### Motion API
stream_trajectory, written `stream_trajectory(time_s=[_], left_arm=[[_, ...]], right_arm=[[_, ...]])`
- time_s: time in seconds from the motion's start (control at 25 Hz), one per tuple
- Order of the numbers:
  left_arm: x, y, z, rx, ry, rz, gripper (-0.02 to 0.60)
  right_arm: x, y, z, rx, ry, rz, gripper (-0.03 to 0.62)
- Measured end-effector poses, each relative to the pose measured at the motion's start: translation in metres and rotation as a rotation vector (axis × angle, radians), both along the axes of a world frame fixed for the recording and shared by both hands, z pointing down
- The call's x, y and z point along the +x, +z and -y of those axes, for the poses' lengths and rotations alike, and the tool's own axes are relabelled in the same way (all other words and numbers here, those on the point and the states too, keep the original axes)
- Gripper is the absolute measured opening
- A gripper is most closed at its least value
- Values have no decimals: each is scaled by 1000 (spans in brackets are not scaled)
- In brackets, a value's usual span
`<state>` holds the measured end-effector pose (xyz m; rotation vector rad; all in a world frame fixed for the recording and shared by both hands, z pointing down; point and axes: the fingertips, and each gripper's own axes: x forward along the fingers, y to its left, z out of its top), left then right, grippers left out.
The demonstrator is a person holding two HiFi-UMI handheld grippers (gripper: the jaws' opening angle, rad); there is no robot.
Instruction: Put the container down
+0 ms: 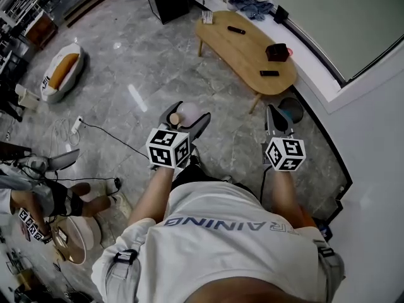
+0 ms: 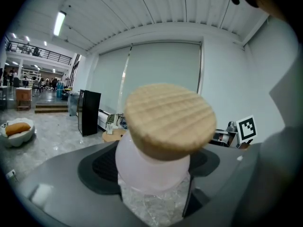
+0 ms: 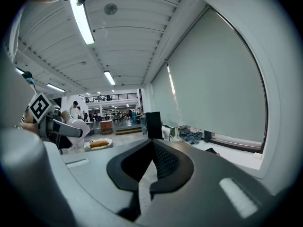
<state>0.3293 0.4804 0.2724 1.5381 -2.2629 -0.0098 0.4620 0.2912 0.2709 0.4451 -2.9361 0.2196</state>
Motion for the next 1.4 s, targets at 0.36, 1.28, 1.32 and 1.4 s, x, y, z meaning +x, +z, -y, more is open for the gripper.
stream_trajectory(time_s=[0.36,1.28,1.32,1.4], left_arm=[[-57,5,4,29,2,-41,400],[-257,3,46,30,137,-30,400],[-263,4,52,28,139,-33,400],[-276,6,65,25,145,-36,400]], right_arm=[[-58,-11,-2,54,-22,-40,15],[-249,-13,24,56,55,-59,15],[-255,-12,30,52,59,-60,15],[-267,-9,44,45,64,-64,15]])
